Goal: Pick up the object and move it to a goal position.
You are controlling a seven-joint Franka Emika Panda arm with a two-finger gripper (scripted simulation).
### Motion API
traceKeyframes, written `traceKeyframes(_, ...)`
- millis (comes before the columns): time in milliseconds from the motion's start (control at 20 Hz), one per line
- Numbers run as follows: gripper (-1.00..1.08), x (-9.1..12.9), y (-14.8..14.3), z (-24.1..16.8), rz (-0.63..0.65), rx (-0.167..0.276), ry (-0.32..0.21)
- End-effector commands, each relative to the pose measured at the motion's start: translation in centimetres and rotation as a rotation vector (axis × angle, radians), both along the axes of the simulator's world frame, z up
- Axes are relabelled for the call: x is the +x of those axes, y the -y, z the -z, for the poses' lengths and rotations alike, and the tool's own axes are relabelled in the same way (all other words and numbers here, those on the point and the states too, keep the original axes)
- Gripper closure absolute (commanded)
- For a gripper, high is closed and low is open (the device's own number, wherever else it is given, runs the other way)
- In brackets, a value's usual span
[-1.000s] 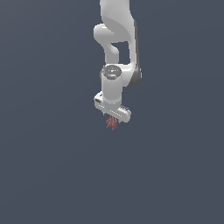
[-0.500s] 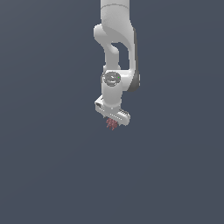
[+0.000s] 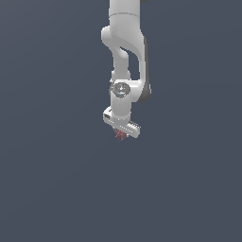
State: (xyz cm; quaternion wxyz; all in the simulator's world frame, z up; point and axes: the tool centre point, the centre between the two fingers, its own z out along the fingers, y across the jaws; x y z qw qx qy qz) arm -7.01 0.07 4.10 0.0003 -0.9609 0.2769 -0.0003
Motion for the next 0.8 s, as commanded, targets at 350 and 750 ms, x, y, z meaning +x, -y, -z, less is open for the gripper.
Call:
traceKeyframes(350, 1.08, 0.0, 0.0, 0.0, 0.0, 0.0, 0.0)
traceKeyframes(750, 1.08, 2.8, 1.1, -2.0, -0.01, 0.005, 0.082)
